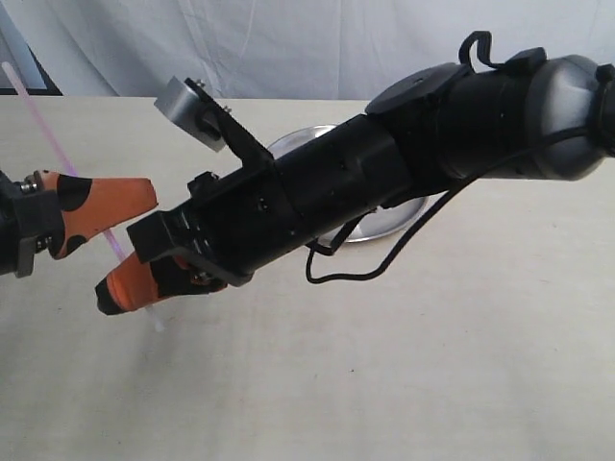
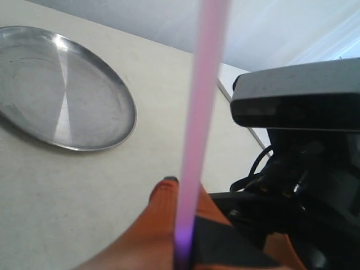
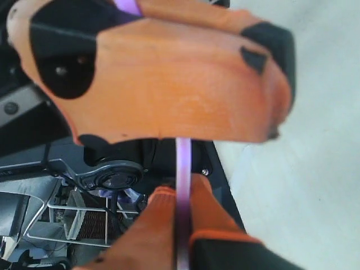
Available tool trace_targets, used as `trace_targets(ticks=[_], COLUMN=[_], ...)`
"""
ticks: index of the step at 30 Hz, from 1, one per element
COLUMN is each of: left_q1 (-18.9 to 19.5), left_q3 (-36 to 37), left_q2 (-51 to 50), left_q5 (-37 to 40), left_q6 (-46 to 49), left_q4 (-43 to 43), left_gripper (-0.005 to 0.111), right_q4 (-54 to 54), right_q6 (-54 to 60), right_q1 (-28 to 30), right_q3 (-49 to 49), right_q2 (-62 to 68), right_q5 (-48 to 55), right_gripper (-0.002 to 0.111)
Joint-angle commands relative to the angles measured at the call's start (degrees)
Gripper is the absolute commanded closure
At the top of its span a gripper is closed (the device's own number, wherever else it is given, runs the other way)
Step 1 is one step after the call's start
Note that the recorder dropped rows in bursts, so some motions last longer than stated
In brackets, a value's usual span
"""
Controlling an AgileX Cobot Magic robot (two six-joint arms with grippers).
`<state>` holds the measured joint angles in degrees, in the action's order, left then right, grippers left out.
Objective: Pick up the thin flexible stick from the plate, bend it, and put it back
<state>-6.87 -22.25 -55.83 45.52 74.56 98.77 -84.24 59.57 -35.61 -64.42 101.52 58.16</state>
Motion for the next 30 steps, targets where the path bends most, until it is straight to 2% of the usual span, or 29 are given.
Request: trace_targets(ticks=[1,9,11,14,21,25,27,30], left_q1=[-0.17,-0.17,-0.17,-0.17,-0.17,-0.17,-0.17,-0.17], left_q3=[-0.08,-0.08,-0.08,-0.08,-0.21,-3.21,-5.08,-5.46], left_q2=[-0.13,-0.13,-0.13,-0.13,-0.13,-0.13,-0.15,-0.51], left_q5=[-3.64,-4.29,-1.70,0.93,-2.31,-1.57,-3.64,-3.37], left_q6=[1.04,0.79,-0.36,-0.26,-4.45,-7.04,-6.89,-4.82], left_q4=[-3.66,-2.95,1.18,1.18,1.18,1.18,1.18,1.18], left_gripper=[0.106,0.106,0.106,0.106,0.106,0.106,0.106,0.100], right_q4=[-3.57,-3.03,0.77,3.75,10.72,10.82,11.12,11.12], right_q6=[1.50,2.38,2.38,2.38,1.29,0.05,-0.22,-0.22], right_q1=[0.22,0.22,0.22,0.22,0.22,0.12,0.12,0.12], right_q3=[0.09,0.09,0.09,0.09,0.09,0.09,0.09,0.09], right_q2=[-2.79,-3.94,-3.94,-3.94,-3.71,-1.74,-0.98,-1.00], right_q5=[4.36,3.36,-1.62,-4.00,-2.06,-1.13,-0.34,0.48], right_gripper=[0.107,0.109,0.109,0.109,0.109,0.109,0.109,0.109])
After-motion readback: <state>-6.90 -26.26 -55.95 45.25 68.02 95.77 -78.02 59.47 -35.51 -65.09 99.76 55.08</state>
